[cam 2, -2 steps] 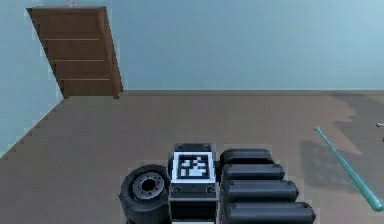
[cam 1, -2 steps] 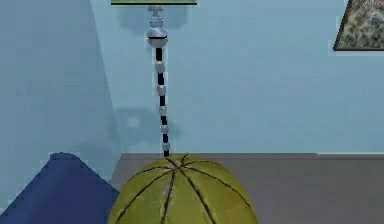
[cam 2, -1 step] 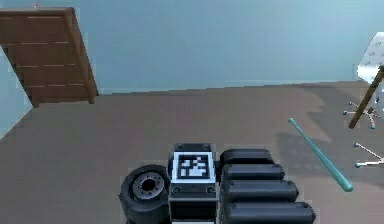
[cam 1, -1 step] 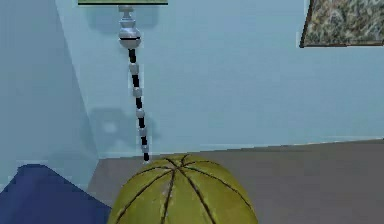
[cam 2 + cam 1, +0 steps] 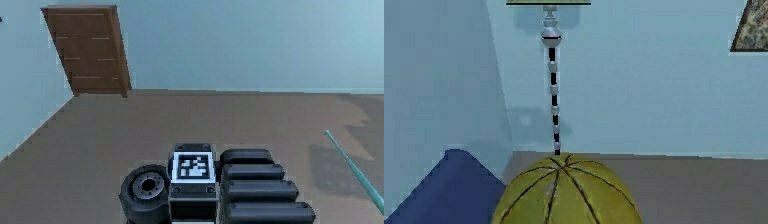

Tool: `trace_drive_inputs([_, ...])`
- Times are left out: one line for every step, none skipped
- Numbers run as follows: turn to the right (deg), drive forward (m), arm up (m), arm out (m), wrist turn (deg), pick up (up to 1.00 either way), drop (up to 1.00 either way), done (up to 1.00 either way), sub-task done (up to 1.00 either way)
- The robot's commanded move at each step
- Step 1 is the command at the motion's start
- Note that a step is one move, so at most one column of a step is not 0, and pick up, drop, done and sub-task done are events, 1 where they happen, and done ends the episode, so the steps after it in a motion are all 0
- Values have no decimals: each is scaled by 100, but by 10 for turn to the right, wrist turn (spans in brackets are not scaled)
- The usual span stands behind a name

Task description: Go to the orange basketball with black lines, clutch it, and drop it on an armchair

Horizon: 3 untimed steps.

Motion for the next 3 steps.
trace_drive_inputs([90,0,0,0,0,0,0,0,0])
trace_drive_inputs([-450,0,0,0,0,0,0,0,0])
trace_drive_inputs([-390,0,0,0,0,0,0,0,0])
